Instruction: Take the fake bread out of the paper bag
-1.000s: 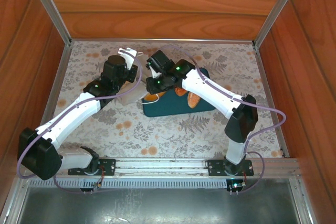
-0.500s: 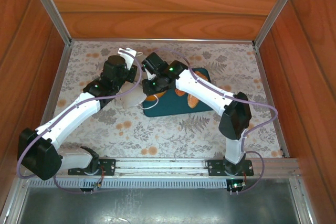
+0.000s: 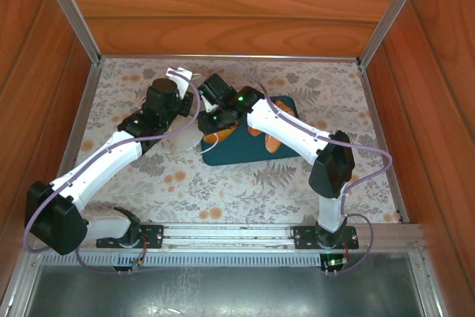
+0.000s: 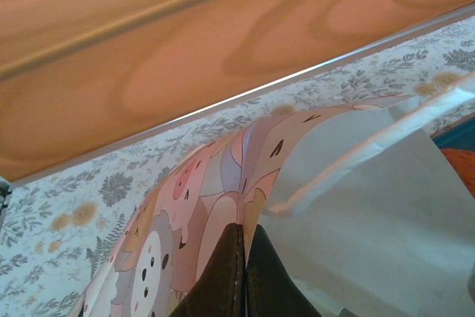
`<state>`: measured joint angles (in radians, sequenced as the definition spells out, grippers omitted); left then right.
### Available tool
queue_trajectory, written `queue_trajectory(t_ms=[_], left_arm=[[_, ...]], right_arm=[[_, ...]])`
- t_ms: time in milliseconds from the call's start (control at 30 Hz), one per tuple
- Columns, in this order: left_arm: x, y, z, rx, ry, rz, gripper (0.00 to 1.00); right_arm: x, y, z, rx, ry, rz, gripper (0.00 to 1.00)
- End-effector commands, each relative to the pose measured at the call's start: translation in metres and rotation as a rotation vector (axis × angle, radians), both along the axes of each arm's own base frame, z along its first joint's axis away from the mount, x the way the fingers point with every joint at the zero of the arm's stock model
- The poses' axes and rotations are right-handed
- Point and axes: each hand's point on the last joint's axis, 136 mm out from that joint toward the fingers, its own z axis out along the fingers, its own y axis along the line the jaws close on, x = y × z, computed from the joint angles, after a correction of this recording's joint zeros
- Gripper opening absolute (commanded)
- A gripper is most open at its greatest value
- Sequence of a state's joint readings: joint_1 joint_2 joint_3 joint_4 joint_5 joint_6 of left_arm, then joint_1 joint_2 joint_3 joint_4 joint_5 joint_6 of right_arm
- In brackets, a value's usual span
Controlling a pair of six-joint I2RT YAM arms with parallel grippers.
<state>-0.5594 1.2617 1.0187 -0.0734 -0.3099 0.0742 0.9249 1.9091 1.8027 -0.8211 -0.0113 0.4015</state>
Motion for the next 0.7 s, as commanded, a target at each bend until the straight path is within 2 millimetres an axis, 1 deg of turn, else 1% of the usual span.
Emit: queue_trajectory(t_ms=[0,100,233,333,467,600,667], left_arm=[[-0.001,-0.003,0.017,-0.036,-0.043,-0.009,0.0],[0.0,-0.004,0.015,-0.03,-0.04,-0.011,0.0],[-0.001,-0.002,0.01,-0.029,-0.031,-0.002,0.0],[-0.003,-0.001,0.006,-0.033,-0.022,0.001,0.0],[-0.001,0.003,0.003,-0.013,-0.023,0.015,0.0],[-0.001,0.003,0.003,-0.006,-0.024,0.017,0.0],[-0.001,0.003,0.002,-0.008,-0.021,0.017,0.0]], right_arm=[[0.004,0.018,0.016,0.069,-0.035,0.018,0.37],[0.004,0.008,0.026,0.068,-0.057,-0.008,0.37],[0.011,-0.006,0.037,0.052,-0.065,-0.056,0.37],[0.014,-0.005,0.036,0.041,-0.048,-0.071,0.36],[0.013,-0.008,0.035,0.014,-0.03,-0.077,0.35],[0.01,-0.016,0.046,0.02,-0.045,-0.081,0.36],[0.01,-0.016,0.052,0.03,-0.049,-0.076,0.36]])
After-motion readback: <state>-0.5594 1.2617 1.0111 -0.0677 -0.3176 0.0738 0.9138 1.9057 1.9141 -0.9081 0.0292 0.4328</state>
